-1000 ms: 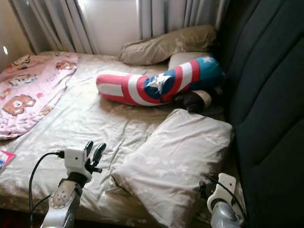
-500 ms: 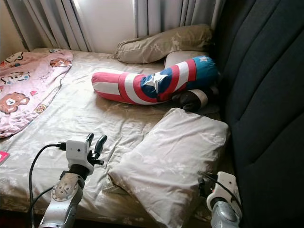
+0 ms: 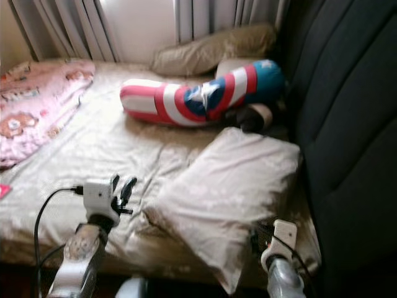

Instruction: Clean up the room

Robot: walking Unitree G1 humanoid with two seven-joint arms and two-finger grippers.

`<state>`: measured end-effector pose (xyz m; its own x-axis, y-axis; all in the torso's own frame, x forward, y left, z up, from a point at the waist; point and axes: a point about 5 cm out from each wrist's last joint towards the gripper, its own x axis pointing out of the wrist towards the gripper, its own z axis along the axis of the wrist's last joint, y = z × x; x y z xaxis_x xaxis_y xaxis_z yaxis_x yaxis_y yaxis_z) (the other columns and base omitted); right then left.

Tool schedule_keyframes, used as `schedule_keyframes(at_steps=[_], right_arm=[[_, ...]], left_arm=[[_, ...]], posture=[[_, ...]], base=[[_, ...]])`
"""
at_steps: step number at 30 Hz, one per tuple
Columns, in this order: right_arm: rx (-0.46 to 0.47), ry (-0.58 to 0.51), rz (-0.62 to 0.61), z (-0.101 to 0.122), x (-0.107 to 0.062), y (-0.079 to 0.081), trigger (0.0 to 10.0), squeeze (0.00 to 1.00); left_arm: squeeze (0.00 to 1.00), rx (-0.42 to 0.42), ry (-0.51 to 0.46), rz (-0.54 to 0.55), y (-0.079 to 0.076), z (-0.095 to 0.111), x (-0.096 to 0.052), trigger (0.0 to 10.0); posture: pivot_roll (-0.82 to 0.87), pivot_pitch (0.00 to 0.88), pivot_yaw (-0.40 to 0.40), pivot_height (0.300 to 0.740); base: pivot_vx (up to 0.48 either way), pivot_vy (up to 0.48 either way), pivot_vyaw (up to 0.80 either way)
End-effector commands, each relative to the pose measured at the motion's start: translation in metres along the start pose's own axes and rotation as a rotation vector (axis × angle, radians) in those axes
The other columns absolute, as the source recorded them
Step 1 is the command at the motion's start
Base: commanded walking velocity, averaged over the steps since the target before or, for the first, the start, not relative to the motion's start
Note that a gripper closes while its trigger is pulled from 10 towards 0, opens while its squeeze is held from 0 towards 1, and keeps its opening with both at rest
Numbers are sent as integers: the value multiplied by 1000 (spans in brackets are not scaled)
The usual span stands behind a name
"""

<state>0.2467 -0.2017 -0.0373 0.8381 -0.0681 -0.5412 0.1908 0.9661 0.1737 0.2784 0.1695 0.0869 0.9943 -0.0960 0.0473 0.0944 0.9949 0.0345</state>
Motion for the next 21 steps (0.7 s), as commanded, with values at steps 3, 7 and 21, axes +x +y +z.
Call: schedule_keyframes(at_steps=[3, 7, 21], right_arm=[[15, -4, 19, 1, 0, 2, 10000, 0], [19, -5, 66, 2, 1, 8, 10000, 0], [-30, -104, 157, 23, 8, 30, 10000, 0]], left_arm=[[0, -11, -15, 11, 4, 6, 2, 10000], [0, -11, -10, 16, 6, 6, 3, 10000], [0, -15, -16, 42, 16, 8, 4, 10000]], posture=[[53, 43, -16, 635], [58, 47, -10, 635], [65, 46, 19, 635]], base=[[0, 0, 0], [0, 0, 0], [0, 0, 0]])
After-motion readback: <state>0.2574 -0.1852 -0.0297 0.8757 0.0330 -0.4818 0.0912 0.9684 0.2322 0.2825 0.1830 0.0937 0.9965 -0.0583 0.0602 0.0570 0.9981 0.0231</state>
